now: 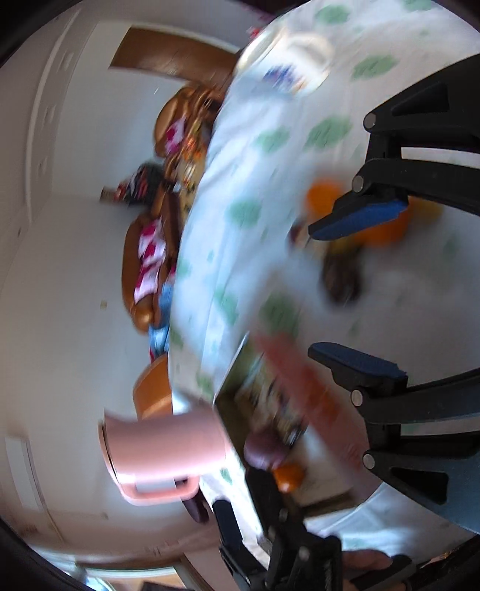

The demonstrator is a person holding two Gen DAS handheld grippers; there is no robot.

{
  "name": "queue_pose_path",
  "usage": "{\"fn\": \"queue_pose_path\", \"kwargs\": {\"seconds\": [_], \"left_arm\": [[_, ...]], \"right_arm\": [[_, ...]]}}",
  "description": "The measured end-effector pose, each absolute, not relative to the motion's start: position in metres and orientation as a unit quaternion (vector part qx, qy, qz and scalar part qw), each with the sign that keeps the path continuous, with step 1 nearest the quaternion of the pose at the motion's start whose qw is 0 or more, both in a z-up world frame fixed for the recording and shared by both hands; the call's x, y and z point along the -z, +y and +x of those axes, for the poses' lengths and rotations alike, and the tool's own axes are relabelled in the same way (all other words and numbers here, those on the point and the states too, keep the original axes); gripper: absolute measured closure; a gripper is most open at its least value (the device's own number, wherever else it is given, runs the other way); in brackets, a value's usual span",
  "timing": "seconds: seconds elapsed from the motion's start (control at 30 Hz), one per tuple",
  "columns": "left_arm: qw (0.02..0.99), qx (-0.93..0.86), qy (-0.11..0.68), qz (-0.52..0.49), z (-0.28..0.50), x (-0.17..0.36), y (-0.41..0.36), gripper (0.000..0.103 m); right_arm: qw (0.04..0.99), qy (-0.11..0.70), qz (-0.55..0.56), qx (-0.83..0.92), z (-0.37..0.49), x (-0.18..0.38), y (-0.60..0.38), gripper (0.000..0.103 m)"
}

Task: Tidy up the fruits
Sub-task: 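Grasp a large orange with the left gripper while the right gripper grasps a small yellow fruit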

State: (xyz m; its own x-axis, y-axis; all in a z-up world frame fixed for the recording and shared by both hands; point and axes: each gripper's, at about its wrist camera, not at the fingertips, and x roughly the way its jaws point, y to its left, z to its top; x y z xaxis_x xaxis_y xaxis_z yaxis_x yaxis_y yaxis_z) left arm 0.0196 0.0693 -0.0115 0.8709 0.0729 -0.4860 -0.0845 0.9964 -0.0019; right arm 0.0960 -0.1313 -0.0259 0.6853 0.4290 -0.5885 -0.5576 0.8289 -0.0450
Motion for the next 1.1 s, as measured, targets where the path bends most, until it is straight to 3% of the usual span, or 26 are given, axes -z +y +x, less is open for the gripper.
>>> {"fn": "queue_pose_path", "kwargs": {"seconds": [0.2,0.53,0.63,0.73,0.8,0.83,0.87,1.1], "left_arm": [[0.963,0.004,0.269,0.009,0.031,0.021,0.024,0.004],[0.953,0.035,0.301,0.021,0.05,0.037,-0.013,0.004],[0.951,0.04,0.306,0.023,0.052,0.04,-0.017,0.004],[0.95,0.044,0.31,0.021,0.054,0.042,-0.019,0.004],[0.949,0.046,0.311,0.02,0.056,0.043,-0.021,0.004],[0.949,0.048,0.312,0.019,0.057,0.043,-0.022,0.004],[0.948,0.05,0.313,0.019,0.058,0.043,-0.023,0.004],[0.945,0.065,0.32,0.012,0.062,0.04,-0.03,0.004]], "right_arm": [[0.915,0.319,-0.1,-0.227,0.101,0.033,-0.189,0.044],[0.887,0.368,-0.115,-0.252,0.106,0.057,-0.19,0.044],[0.882,0.378,-0.117,-0.257,0.109,0.063,-0.189,0.049],[0.873,0.392,-0.11,-0.267,0.113,0.066,-0.189,0.06],[0.866,0.404,-0.105,-0.274,0.117,0.07,-0.188,0.06],[0.863,0.409,-0.103,-0.277,0.118,0.071,-0.187,0.064],[0.86,0.415,-0.102,-0.279,0.12,0.073,-0.187,0.074],[0.871,0.401,-0.116,-0.259,0.115,0.069,-0.187,0.076]]}}
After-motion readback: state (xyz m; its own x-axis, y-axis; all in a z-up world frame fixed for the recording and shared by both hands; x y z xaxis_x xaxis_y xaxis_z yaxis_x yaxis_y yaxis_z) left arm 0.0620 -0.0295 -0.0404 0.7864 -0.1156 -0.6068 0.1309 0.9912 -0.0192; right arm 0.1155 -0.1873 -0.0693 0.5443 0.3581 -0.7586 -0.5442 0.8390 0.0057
